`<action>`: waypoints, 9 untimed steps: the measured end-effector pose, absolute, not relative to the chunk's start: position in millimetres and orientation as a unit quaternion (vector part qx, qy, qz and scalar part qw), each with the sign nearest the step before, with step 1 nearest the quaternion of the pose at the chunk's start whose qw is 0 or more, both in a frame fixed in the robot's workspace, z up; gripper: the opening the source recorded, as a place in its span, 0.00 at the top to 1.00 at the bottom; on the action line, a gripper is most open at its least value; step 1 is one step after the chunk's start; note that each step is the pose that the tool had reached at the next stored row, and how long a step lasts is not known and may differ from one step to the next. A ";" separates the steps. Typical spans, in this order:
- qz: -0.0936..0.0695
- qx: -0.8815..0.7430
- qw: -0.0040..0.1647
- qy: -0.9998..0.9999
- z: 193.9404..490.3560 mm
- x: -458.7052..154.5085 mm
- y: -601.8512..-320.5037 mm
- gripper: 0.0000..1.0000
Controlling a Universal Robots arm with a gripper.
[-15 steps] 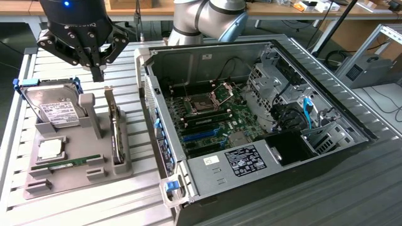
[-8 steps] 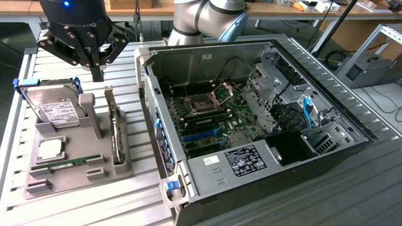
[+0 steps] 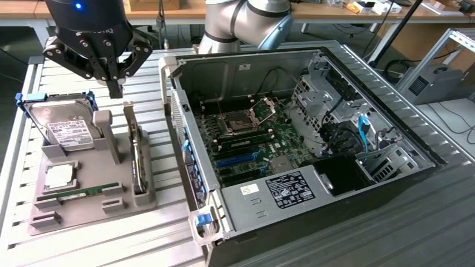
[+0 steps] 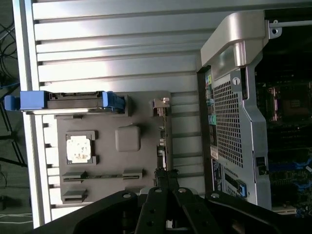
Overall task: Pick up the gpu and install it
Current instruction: 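Reach for the gpu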
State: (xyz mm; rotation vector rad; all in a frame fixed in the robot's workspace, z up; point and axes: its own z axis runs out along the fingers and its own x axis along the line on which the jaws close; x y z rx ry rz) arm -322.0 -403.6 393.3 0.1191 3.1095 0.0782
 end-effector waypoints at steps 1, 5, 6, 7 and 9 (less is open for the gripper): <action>0.025 0.038 0.014 0.999 393.3 -322.0 -405.2 0.89; 0.025 0.038 0.014 0.999 393.3 -322.4 -413.0 0.89; 0.025 0.038 0.014 0.999 393.4 -322.5 -415.5 0.89; 0.025 0.038 0.014 0.999 393.3 -322.6 -417.6 0.89; 0.025 0.038 0.014 0.999 393.3 -322.8 -421.3 0.89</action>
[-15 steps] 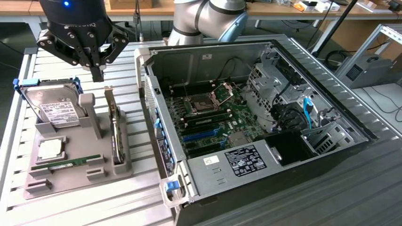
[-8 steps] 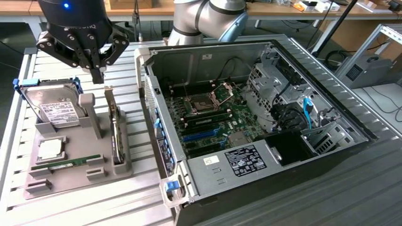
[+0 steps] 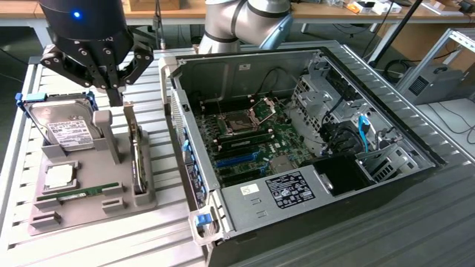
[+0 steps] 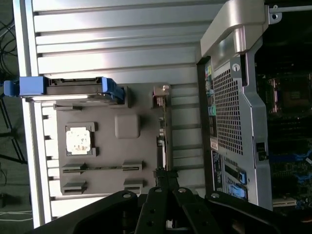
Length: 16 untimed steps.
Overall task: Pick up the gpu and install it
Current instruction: 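Reach for the gpu, then pick up the gpu and move the gpu toward the slot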
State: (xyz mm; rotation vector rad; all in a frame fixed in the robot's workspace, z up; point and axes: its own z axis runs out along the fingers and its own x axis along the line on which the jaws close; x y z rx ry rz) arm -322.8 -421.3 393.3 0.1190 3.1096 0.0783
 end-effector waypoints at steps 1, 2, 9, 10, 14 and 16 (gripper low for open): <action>0.025 0.038 0.014 0.999 393.3 -322.9 -423.2 0.89; 0.025 0.038 0.014 0.999 393.3 -323.0 -426.0 0.89; 0.025 0.038 0.014 0.999 393.3 -323.2 -428.7 0.89; 0.025 0.038 0.014 0.999 393.3 -323.2 -428.7 0.89; 0.025 0.038 0.014 0.999 393.3 -323.2 -428.7 0.89; 0.025 0.038 0.014 0.999 393.3 -323.2 -428.7 0.89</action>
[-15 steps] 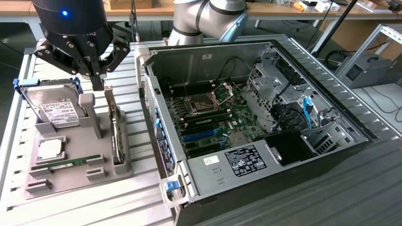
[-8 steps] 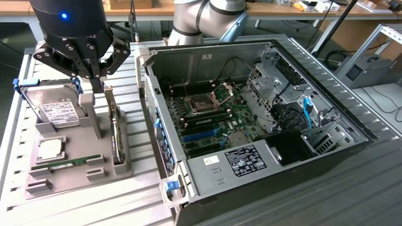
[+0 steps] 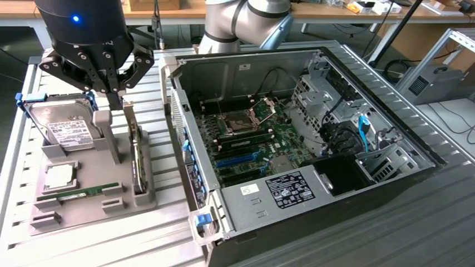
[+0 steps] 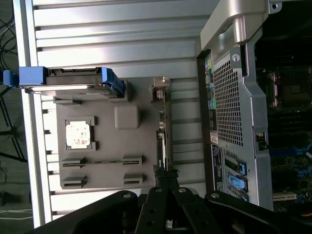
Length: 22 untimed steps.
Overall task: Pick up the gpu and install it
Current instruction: 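Pick up the gpu and move the gpu toward the slot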
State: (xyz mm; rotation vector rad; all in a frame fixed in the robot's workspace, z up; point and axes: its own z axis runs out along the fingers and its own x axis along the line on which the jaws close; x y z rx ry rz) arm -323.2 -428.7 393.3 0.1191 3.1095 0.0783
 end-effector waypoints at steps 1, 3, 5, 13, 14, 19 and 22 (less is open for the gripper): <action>0.025 0.038 0.014 0.999 393.3 -323.2 -428.7 0.89; 0.025 0.038 0.014 0.999 393.3 -323.2 -428.7 0.89; 0.025 0.038 0.014 0.999 393.3 -323.2 -428.7 0.76; 0.025 0.038 0.014 0.999 393.3 -323.2 -428.7 0.58; 0.025 0.038 0.014 0.999 393.3 -323.2 -428.7 0.58; 0.025 0.038 0.014 0.999 393.3 -323.2 -428.7 0.58; 0.025 0.038 0.014 0.999 393.3 -323.2 -428.7 0.58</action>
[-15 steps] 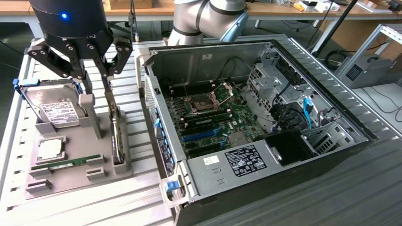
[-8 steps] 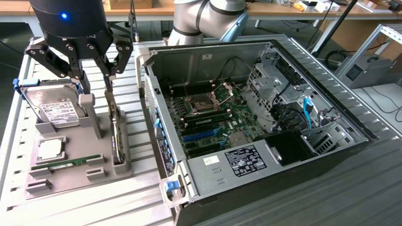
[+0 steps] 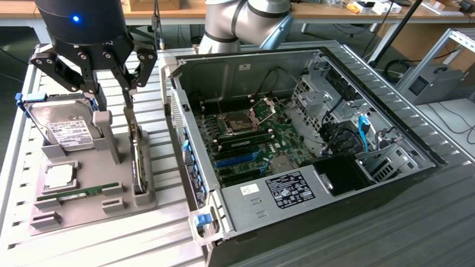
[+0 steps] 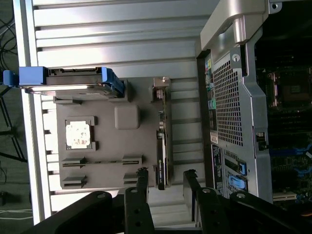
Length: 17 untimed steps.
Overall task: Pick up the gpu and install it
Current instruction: 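Pick up the gpu and move the gpu toward the slot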
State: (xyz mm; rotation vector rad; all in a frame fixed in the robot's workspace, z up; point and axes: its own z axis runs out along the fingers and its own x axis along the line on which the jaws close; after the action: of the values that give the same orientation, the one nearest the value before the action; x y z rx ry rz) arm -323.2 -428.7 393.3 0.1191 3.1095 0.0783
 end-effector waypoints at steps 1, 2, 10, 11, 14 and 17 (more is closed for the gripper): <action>0.025 0.038 0.014 0.999 393.3 -323.2 -428.7 0.58; 0.025 0.038 0.014 0.999 393.3 -323.2 -428.7 0.58; 0.025 0.038 0.014 0.999 393.3 -323.2 -428.7 0.50; 0.025 0.038 0.014 0.999 393.3 -323.2 -428.7 0.50; 0.025 0.038 0.014 0.999 391.9 -323.2 -428.7 0.50; 0.025 0.038 0.014 0.999 389.1 -323.3 -428.7 0.50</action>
State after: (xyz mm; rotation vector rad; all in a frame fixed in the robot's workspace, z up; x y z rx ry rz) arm -323.3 -428.7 389.1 0.1191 3.1096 0.0786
